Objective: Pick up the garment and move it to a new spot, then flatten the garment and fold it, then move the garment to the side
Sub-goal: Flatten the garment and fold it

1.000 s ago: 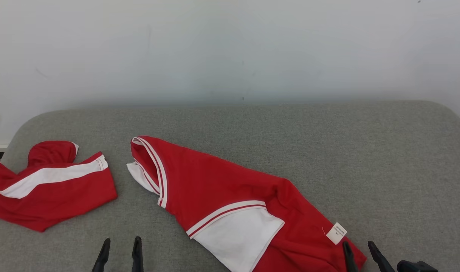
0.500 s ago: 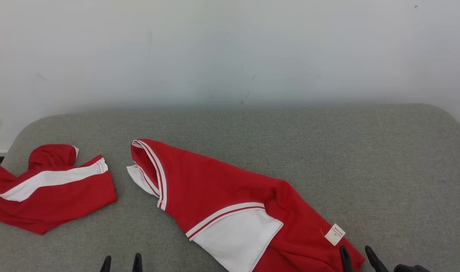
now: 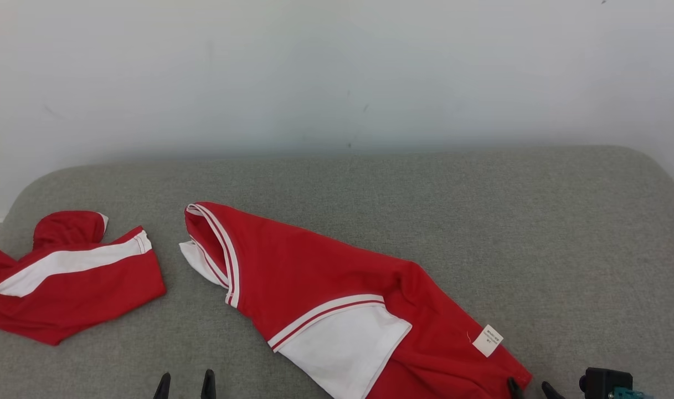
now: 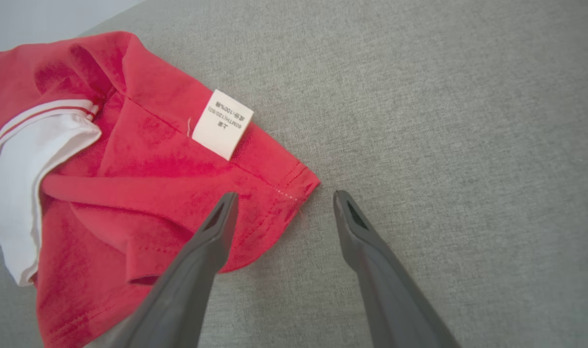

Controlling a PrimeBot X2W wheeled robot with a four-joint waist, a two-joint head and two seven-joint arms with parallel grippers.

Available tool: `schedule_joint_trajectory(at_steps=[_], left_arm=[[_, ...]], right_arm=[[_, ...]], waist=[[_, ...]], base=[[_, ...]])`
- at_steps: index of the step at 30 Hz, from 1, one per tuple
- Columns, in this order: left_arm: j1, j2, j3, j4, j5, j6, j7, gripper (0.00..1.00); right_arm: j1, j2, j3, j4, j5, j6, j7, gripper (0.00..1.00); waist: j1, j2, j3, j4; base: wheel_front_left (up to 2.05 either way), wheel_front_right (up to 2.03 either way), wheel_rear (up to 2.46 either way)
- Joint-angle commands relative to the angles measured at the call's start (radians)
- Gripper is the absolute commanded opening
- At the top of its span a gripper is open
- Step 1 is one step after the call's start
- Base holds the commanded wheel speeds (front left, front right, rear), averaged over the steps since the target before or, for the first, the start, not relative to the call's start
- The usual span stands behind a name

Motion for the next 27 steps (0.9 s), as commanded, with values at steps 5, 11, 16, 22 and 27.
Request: schedule_joint_trajectory(at_steps=[5,11,16,22,27], left_arm=[[-0.02,-0.002,-0.01,0.005,-0.012,0.0,-0.003,1.0],[-0.027,-0.002,-0.01,0.003,-0.013,0.002,-0.003,1.0],[-0.034,-0.002,-0.009,0.001,-0.011,0.002,-0.003,1.0],[-0.041,-0.002,-0.009,0.004,-0.013,0.0,-0.003,1.0],[-0.045,-0.002,-0.01,0.003,-0.017,0.005,-0.003,1.0]], right_arm=[[-0.037,0.025,-0.037,0.018,0.013,-0.002,0.127,1.0],[-0.056,0.037,-0.049,0.027,0.007,-0.002,0.142,1.0],[-0.075,0.04,-0.055,0.039,-0.004,-0.002,0.137,0.0],[-0.097,0.041,-0.072,0.055,-0.026,-0.002,0.125,0.0],[-0.116,0.034,-0.098,0.035,-0.07,-0.002,0.069,0.0]], waist=[[0.0001,0.0,0.014,0.018],[0.0001,0.0,0.034,0.033],[0.0001,0.0,0.053,0.037],[0.0001,0.0,0.063,0.037],[0.0001,0.0,0.065,0.033]], base=[[0.0,0.0,0.0],[0.0,0.0,0.0],[0.0,0.0,0.0],[0.0,0.0,0.0],[0.0,0.0,0.0]])
